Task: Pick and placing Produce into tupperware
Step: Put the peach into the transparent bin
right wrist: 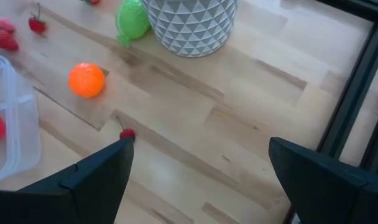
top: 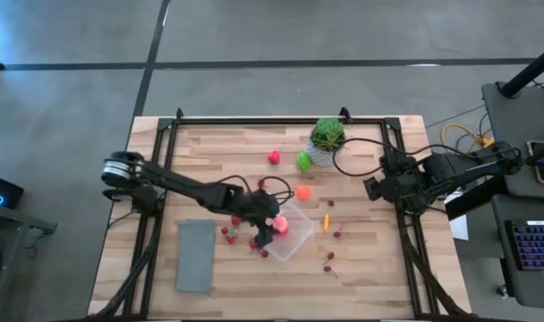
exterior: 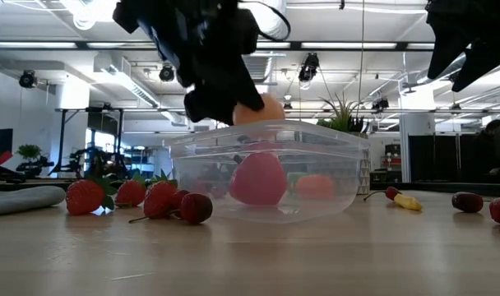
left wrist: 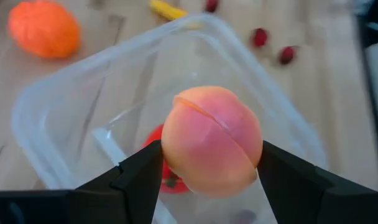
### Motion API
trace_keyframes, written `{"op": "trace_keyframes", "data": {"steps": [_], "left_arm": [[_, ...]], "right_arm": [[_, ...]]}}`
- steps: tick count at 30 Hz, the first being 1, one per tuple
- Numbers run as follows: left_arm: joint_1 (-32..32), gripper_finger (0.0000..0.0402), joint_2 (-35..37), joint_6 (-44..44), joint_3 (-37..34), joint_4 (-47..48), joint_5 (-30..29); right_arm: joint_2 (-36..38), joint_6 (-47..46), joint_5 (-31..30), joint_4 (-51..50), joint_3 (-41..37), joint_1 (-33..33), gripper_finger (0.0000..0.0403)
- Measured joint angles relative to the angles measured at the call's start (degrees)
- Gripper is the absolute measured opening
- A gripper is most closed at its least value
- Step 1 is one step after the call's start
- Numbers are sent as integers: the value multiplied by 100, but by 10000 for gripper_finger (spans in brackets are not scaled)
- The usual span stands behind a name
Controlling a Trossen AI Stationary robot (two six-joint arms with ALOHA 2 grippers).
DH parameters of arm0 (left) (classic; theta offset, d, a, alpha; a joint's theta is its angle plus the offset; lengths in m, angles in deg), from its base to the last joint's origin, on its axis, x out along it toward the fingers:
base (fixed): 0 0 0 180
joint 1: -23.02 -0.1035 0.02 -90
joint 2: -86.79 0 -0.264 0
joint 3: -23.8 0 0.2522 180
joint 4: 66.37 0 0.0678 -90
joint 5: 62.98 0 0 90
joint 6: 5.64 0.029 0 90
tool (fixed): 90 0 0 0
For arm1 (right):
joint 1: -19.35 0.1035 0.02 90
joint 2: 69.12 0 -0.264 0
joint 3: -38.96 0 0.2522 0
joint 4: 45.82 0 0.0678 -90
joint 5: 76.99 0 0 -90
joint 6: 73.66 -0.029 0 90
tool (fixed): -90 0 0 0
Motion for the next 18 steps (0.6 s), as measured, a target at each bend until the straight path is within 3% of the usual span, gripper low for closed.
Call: {"op": "trace_keyframes", "data": {"steps": [7,11,18], "left_arm": [[-28,226,-164,-549,210,114,-1129],[-58,238,-171,-667,215,119,-1073],[-60,294,-171,-981,226,111,-1014]], "right_arm": [[0,48,196,55,0,-1,366],[-7,-146,194,81,0,0,366],[-7,-166,168,88,0,-1,366]]}}
